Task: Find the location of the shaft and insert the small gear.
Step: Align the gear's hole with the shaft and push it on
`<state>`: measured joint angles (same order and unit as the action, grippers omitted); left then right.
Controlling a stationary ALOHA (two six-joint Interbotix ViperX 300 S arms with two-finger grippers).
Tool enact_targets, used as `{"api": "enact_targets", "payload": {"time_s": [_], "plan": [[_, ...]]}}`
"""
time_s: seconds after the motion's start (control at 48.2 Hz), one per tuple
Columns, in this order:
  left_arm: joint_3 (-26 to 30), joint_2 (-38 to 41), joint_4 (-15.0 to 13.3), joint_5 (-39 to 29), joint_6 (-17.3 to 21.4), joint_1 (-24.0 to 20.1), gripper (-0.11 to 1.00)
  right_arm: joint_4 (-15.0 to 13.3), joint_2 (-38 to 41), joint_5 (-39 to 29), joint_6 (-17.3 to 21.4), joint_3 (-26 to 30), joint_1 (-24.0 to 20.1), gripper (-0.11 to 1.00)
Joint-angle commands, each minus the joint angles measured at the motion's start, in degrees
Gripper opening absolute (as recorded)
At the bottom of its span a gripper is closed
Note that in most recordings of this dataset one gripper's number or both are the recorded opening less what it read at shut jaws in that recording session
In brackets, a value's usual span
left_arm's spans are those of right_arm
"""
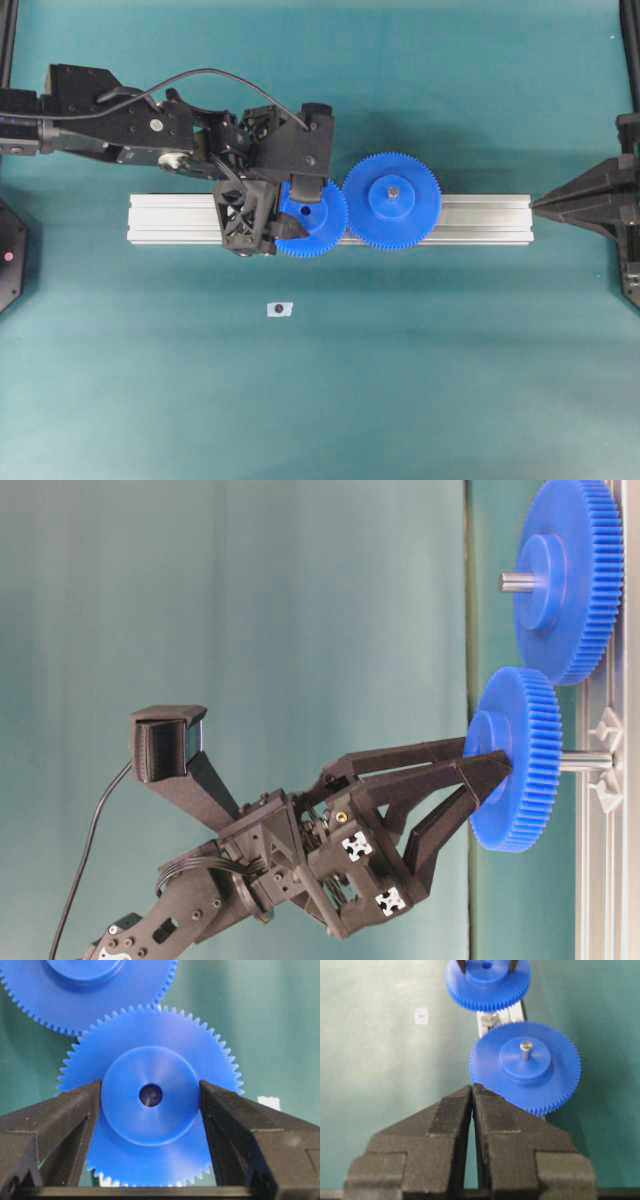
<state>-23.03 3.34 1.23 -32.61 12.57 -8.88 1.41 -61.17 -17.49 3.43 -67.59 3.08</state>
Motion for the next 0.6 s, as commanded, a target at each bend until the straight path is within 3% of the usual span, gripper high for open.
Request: {"api": "enact_targets", "payload": {"time_s": [0.0,0.166,0.353,0.581], "plan": [[0.18,-0.79,0.26,0.18,-0.62,-0.97,0.75,0.09,0.26,0.44,0.44,0.62,0.09,0.11],[0.26,-1.41,0.35,0.53,-1.05,-0.7,0.76,0.09,0.0,0.44,0.53,0.62,0.09,0.11],[-1.05,-2.46,0.26,5.45,-1.32,-0.26,0.8,0.09,-0.35,0.26,0.53,0.79,0.18,0.11],[-1.58,-2.64,0.35,6.59,-4.04,-0.09,0.87,0.09,-0.53,0.44,0.62,0.79,0.18,0.11]]}}
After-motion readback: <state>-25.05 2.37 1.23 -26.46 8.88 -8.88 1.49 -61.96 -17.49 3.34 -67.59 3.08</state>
